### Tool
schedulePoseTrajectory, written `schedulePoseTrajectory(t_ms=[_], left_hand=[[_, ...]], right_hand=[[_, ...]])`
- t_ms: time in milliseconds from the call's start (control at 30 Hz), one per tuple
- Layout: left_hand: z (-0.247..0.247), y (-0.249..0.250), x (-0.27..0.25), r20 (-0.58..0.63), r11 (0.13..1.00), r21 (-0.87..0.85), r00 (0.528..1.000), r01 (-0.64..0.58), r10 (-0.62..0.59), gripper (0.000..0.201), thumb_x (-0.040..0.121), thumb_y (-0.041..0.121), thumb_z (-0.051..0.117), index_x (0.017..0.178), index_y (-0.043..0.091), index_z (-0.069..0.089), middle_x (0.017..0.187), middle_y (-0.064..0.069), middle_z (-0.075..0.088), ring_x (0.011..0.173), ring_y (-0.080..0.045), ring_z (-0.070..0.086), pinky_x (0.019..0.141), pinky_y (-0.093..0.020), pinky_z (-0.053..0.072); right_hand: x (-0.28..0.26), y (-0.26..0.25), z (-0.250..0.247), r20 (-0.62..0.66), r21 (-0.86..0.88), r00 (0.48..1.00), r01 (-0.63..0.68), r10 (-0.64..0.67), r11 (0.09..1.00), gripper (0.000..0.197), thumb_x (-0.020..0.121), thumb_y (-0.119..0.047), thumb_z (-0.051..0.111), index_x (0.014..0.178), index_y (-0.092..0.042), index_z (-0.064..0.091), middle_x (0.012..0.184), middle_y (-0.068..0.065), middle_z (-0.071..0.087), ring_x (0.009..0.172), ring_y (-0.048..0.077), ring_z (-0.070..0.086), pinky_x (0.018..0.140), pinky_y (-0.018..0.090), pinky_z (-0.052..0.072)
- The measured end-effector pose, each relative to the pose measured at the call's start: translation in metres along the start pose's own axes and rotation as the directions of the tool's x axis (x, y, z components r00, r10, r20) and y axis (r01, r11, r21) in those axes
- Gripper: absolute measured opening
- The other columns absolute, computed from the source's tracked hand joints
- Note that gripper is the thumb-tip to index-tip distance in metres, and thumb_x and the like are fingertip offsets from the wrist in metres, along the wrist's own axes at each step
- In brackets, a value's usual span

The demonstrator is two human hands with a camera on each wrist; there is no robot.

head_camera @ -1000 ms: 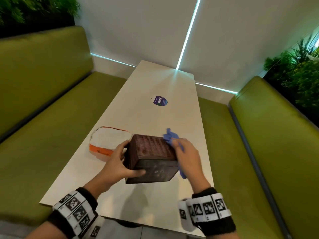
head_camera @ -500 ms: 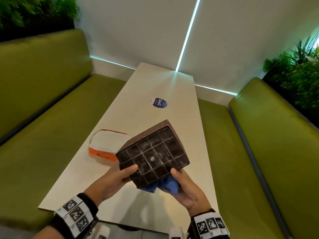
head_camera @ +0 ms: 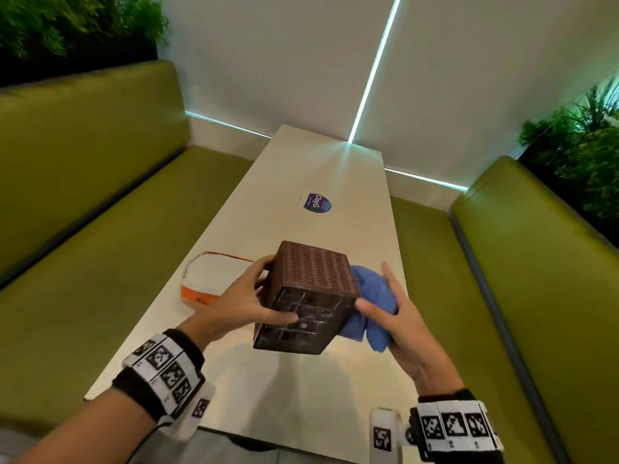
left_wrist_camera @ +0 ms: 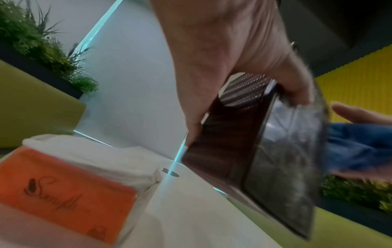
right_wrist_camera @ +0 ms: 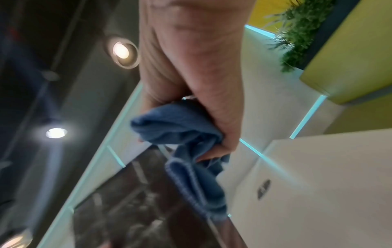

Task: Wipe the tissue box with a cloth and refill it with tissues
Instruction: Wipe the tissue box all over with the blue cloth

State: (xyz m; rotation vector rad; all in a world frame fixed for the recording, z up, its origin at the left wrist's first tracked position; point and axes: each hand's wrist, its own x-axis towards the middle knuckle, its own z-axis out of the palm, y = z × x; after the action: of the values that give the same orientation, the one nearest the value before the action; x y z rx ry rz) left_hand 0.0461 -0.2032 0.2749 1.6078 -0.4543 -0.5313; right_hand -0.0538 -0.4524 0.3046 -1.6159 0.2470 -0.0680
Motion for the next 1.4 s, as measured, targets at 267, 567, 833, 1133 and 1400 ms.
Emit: schedulePoseTrajectory(t_ms=[267,567,833,1133,1400], left_hand=[[0.04,-0.016,0.009,-0.224,0.958,0.235,0.95,-0.163,0.216,0.087,0.041,0.041,0.088,0.115,0.045,0.042,0.121,0.005,0.056,0.111,-0.01,0.057,0.095,-0.037,0.051],[0.039,-0.011,0.003,-0.283,0.949,0.249,0.922,-0.194,0.263,0.088,0.039,0.049,0.083,0.114,0.049,0.039,0.116,0.014,0.051,0.107,0.001,0.053,0.082,-0.007,0.043],[0.038,-0.016,-0.005,-0.274,0.976,0.155,0.943,-0.15,0.189,0.091,0.038,0.045,0.088,0.118,0.048,0.045,0.12,0.01,0.055,0.111,-0.004,0.055,0.091,-0.024,0.05],[0.015,-0.015,-0.02,-0.02,0.876,-0.478,0.996,0.066,-0.086,0.064,0.059,0.037,0.088,0.117,0.021,0.066,0.118,-0.01,0.07,0.111,-0.032,0.066,0.092,-0.044,0.055],[0.003,-0.015,-0.02,0.009,0.815,-0.558,0.984,0.153,-0.179,0.028,0.072,0.032,0.08,0.095,0.016,0.077,0.102,-0.012,0.075,0.096,-0.027,0.073,0.084,-0.038,0.057]], right_hand=[[-0.011,-0.034,0.083,0.107,-0.647,0.864,0.436,-0.492,0.626,0.052,0.097,-0.034,0.051,0.145,-0.037,0.034,0.131,-0.007,0.058,0.12,0.008,0.051,0.102,0.023,0.04],[0.012,-0.022,0.064,-0.033,-0.703,0.883,0.312,-0.468,0.639,0.027,0.101,-0.033,0.045,0.119,-0.026,0.063,0.123,-0.006,0.062,0.113,0.015,0.055,0.089,0.019,0.043],[0.012,-0.036,0.076,-0.006,-0.63,0.912,0.315,-0.41,0.71,0.023,0.097,-0.042,0.05,0.102,-0.031,0.069,0.103,-0.008,0.069,0.099,0.01,0.06,0.086,0.029,0.048],[0.001,-0.035,0.045,0.065,0.062,0.989,0.128,-0.132,0.99,0.046,0.082,-0.053,0.053,0.118,-0.028,0.065,0.12,-0.008,0.07,0.114,0.009,0.063,0.095,0.027,0.051],[-0.033,0.005,0.059,0.014,-0.08,0.977,0.214,-0.214,0.973,0.038,0.074,-0.078,0.049,0.11,-0.065,0.057,0.126,-0.037,0.056,0.126,-0.008,0.047,0.099,0.01,0.042]])
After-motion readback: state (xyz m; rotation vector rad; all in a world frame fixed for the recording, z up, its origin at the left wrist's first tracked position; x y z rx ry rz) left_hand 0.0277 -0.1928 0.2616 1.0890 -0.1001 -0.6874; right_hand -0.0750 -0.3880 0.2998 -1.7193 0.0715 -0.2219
